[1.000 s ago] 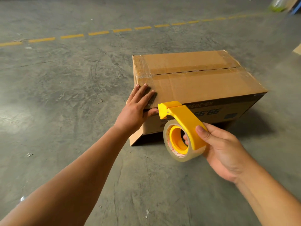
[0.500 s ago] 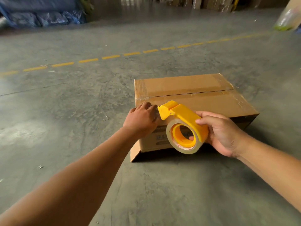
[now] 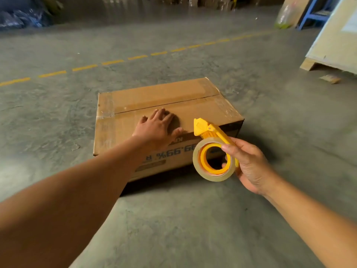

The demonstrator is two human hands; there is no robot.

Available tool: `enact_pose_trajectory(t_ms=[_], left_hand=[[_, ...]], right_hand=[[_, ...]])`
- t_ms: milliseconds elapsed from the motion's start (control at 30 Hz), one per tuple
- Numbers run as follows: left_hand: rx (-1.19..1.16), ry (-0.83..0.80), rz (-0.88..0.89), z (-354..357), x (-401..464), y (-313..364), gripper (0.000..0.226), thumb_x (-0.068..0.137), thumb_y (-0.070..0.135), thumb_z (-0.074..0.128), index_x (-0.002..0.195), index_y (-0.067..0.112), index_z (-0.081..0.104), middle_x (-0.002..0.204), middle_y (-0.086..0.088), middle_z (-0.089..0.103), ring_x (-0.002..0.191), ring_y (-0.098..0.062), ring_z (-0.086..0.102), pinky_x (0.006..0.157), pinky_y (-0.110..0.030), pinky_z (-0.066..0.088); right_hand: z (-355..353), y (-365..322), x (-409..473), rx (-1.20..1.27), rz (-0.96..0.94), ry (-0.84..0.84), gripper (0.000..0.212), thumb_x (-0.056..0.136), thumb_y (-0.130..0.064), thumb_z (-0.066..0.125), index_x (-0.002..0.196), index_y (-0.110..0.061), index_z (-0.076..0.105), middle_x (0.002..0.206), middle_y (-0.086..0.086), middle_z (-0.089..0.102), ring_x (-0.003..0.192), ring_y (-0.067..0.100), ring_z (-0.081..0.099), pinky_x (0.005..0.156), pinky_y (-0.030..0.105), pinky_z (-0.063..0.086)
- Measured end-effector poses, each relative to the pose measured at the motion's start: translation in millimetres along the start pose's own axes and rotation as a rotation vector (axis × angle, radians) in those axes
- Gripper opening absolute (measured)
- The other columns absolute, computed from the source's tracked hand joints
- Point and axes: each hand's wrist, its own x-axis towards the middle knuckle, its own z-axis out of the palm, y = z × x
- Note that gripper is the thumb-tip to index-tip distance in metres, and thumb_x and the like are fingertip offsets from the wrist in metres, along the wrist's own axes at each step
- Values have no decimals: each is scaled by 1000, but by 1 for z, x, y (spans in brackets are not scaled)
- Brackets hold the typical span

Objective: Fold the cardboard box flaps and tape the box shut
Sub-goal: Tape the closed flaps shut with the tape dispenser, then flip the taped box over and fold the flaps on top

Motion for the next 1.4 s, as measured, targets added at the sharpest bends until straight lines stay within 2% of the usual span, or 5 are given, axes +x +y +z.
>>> enact_pose_trajectory(t_ms=[267,567,833,1000,1400], left_hand=[[25,51,14,14,15,9,95,82,87,2,157,30,17,165,-6,15,152,-27,14,120,-56,14],[50,60,194,11,58,79,86,86,83,15,155,31,22,159,-5,25,145,-31,29,117,-54,23],[41,131,224,21,70,77,87,86,85,12,156,33,18,158,-3,25,146,-29,26,116,-54,19],[35,129,214,20,70,80,89,86,85,11,156,32,19,158,-4,25,146,-29,27,117,-54,19],[-5,25,175,8,62,74,86,87,84,21,158,35,17,164,3,19,150,-26,23,122,-50,15]], right_hand=[[-97,100,5,294,121,487,28,86,-20,73,113,-13,69,101,5,71,97,18,65,77,34,56],[-127,163,50,215,243,543,3,89,-20,71,88,-18,73,87,-3,73,94,17,64,90,39,50],[-163,204,73,-135,275,423,22,77,-51,72,89,-33,78,98,-8,76,106,18,66,97,39,49],[-177,219,74,-347,258,391,48,93,-46,61,136,-24,56,121,-8,64,112,13,58,91,26,42],[-190,228,84,-1198,352,369,38,94,-47,56,104,-11,62,110,13,59,86,29,55,67,31,41]])
